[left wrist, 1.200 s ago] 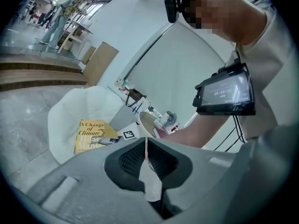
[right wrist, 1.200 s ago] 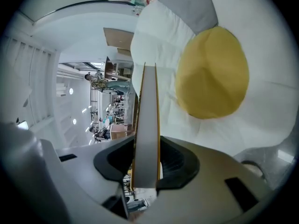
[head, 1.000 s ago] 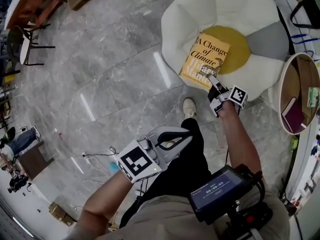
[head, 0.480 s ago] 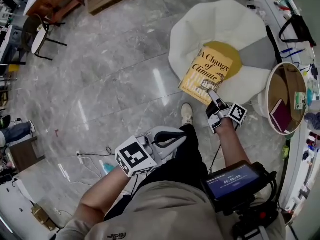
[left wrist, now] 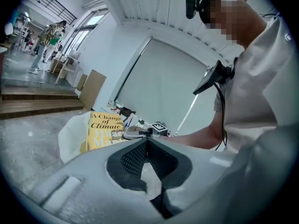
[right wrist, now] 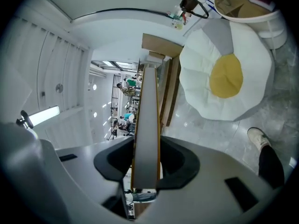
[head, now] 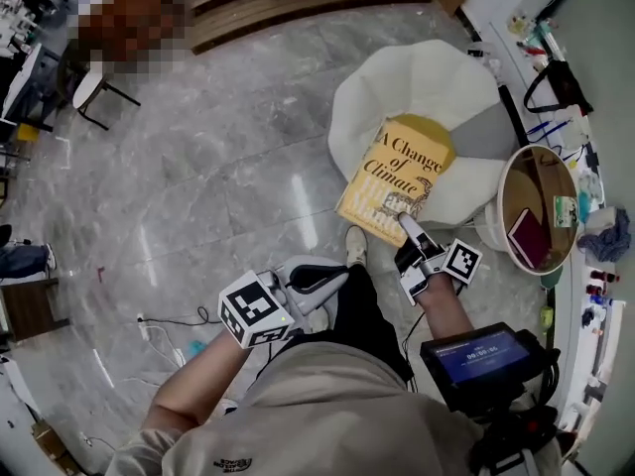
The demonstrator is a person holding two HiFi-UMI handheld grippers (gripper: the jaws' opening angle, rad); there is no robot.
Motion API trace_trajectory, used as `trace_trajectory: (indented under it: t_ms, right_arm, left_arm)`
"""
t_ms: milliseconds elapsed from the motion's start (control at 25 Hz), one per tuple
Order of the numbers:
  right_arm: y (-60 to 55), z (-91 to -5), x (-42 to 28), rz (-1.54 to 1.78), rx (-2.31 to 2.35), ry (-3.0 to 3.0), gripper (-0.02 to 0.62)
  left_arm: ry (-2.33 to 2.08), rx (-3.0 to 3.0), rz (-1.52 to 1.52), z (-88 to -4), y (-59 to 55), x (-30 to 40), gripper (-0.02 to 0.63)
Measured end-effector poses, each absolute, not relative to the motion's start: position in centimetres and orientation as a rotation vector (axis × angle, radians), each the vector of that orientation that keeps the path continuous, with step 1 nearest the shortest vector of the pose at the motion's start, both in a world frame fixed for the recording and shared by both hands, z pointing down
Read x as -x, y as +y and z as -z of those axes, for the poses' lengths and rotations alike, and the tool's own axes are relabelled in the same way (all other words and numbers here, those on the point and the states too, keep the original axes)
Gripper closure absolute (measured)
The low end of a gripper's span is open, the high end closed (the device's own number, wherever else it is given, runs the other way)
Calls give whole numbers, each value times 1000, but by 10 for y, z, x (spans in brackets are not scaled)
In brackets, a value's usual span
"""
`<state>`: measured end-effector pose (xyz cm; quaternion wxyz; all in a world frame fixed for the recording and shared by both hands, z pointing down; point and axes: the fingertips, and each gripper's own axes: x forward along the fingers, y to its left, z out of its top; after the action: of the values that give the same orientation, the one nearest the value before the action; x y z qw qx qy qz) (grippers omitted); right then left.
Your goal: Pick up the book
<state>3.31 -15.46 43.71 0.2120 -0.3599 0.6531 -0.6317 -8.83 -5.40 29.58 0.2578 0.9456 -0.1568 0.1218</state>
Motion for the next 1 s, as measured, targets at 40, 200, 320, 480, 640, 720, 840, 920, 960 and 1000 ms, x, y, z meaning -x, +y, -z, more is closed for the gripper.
trace_trajectory:
  t_ms: [40, 200, 320, 480, 640, 720, 840, 920, 960, 1000]
  right_arm:
    - [-142, -428, -31, 1758, 1000, 1822, 445]
    - [-107, -389, -27, 1738, 992, 1865, 445]
    - [-84, -358, -26, 1708, 975, 1910, 445]
    - [-42, -335, -23, 1650, 953, 1957, 445]
    - [15, -316, -18, 1596, 917, 2004, 445]
    - [20, -301, -15, 1587, 913, 2014, 445]
    - [18, -288, -11, 1584, 915, 2019, 445]
    - [20, -281, -10, 1590, 912, 2012, 445]
    - [22, -279, -9, 1593, 907, 2007, 445]
    - [25, -277, -7, 1597, 902, 2002, 445]
  left_arm:
    - [-429, -2560, -324, -291, -46, 92, 598]
    - [-454, -2592, -329, -271, -27, 102, 598]
    - [-464, -2616, -322, -255, -13, 103, 598]
    - [-482, -2648, -296, -251, 20, 109, 598]
    - [-506, -2666, -264, -251, 70, 116, 598]
    - [-504, -2668, -265, -241, 71, 119, 598]
    - [-493, -2666, -260, -232, 63, 122, 598]
    - [-483, -2666, -262, -227, 61, 122, 598]
    - [-479, -2667, -264, -225, 61, 122, 598]
    - [-477, -2667, -265, -224, 61, 121, 598]
